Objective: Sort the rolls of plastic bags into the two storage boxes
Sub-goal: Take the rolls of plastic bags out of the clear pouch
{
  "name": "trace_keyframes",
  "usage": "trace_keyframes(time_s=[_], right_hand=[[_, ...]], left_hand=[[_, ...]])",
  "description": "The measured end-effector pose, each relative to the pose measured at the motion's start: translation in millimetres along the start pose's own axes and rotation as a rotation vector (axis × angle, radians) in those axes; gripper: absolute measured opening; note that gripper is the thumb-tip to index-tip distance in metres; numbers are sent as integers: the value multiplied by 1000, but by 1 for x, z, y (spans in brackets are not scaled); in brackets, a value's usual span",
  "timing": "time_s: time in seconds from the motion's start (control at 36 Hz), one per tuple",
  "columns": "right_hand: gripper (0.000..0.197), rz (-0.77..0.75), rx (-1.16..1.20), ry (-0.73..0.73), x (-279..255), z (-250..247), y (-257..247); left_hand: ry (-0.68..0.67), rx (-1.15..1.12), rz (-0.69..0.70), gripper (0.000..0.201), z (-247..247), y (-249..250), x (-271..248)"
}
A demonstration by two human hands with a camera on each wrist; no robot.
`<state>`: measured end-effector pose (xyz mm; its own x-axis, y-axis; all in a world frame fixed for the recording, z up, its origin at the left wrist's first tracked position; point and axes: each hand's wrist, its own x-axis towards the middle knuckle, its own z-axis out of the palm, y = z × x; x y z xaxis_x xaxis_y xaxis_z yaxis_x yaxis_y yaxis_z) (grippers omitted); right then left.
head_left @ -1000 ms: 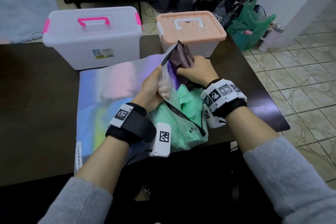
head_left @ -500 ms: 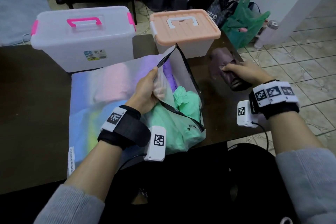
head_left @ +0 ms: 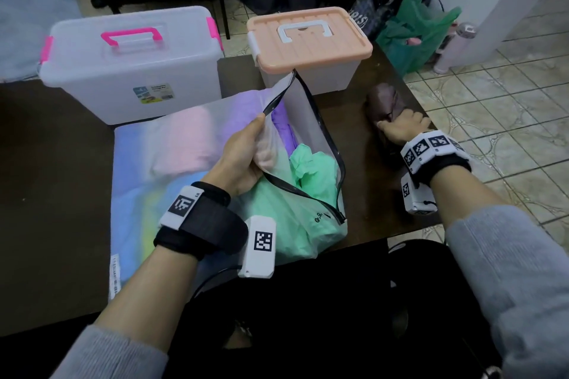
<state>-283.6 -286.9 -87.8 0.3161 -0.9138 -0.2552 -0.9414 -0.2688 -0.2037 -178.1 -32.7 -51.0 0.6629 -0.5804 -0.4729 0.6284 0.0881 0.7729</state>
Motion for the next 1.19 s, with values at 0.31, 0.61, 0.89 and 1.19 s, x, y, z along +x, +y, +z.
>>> trace_keyframes(time_s=[0.31,0.61,0.89,1.19], right_hand=[[101,25,111,20,-1,-13,12],[40,-227,637,96,-68,-34,-15],[47,-285,343,-417,-135,8,-36],[52,-153,374,-662,-136,3,-31]], left_hand=[[-3,-18,-4,32,-3,-2,6],[-75,38,-7,35,-6,-4,4],[-19,68,9,33,-7,-8,4],[-11,66,43,30,-9,-11,7]])
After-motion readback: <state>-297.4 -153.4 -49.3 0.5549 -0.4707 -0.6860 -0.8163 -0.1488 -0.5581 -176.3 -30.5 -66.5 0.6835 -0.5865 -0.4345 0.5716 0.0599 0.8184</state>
